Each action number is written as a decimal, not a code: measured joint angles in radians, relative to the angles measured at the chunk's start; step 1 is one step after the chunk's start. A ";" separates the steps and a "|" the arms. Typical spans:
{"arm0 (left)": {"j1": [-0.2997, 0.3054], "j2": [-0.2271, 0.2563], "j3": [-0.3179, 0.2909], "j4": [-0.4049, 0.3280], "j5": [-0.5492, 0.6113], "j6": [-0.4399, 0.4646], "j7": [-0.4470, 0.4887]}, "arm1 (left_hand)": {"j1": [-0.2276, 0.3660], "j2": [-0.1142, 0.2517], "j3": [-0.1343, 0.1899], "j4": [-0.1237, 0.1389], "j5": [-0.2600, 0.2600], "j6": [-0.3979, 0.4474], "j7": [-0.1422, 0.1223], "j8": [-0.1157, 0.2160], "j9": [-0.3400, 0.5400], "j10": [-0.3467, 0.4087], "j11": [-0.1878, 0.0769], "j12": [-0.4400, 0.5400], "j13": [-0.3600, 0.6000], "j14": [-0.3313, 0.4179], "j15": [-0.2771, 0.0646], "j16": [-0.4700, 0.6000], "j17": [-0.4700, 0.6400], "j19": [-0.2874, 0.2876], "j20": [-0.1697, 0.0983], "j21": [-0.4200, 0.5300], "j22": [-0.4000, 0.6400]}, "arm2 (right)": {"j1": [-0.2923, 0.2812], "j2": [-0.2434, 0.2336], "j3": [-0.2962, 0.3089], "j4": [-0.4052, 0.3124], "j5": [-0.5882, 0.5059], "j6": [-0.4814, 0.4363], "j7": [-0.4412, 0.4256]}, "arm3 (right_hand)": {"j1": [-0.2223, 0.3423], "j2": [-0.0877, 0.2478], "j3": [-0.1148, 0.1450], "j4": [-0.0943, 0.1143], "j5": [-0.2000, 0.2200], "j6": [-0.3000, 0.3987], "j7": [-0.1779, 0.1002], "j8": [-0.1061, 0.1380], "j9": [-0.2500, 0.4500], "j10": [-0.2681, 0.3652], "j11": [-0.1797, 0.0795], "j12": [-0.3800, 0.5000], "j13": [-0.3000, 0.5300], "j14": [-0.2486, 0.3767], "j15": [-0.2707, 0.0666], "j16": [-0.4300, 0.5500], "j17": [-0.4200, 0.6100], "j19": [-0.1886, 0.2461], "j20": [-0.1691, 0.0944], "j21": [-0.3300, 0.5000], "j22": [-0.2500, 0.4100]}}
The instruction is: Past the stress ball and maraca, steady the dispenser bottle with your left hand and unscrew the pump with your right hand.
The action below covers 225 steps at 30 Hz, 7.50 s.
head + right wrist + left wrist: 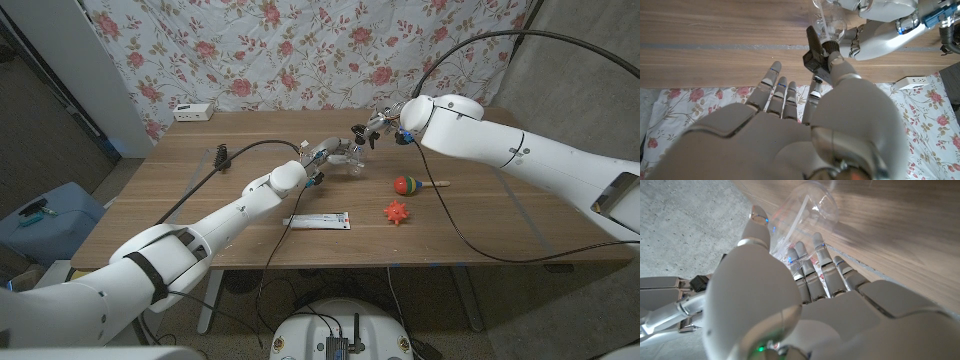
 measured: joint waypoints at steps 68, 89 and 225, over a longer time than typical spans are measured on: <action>0.006 0.004 0.000 -0.021 -0.004 0.021 -0.004 | 0.000 0.000 0.003 -0.003 0.000 0.000 0.000 -0.003 -0.001 0.001 -0.002 -0.002 0.000 -0.002 -0.002 -0.003 0.006 0.000 0.000 0.000 0.000 | -0.187 -0.011 0.218 0.023 0.033 0.194 -0.020 | 0.204 0.033 0.040 0.007 -0.008 0.259 -0.147 0.074 -0.003 0.031 -0.112 0.000 0.002 -0.036 -0.043 0.004 0.016 -0.074 -0.015 -0.001 0.003; 0.000 -0.001 -0.002 0.002 -0.006 0.006 -0.005 | 0.000 0.000 0.003 -0.003 -0.003 0.000 0.000 -0.001 -0.001 -0.001 -0.003 -0.004 0.000 -0.002 -0.002 0.000 0.005 0.000 0.000 0.000 0.000 | -0.167 -0.005 0.198 0.036 0.005 0.210 0.009 | 0.230 0.041 0.041 0.014 -0.005 0.309 -0.148 0.084 -0.006 0.018 -0.147 0.000 0.000 -0.056 -0.055 0.004 0.021 -0.099 -0.033 -0.001 0.003; 0.115 0.012 -0.023 -0.154 0.164 0.056 0.356 | 0.000 0.000 0.005 -0.005 -0.003 0.000 0.000 0.000 -0.005 0.009 0.006 -0.002 0.000 0.009 0.005 0.002 0.006 0.000 0.000 0.000 0.000 | 0.036 0.083 -0.124 -0.054 -0.092 -0.224 -0.201 | -0.387 -0.131 -0.260 0.176 0.018 -0.024 0.167 0.003 0.023 0.035 0.129 -0.001 0.002 0.065 0.140 0.011 0.000 0.053 0.147 0.003 0.000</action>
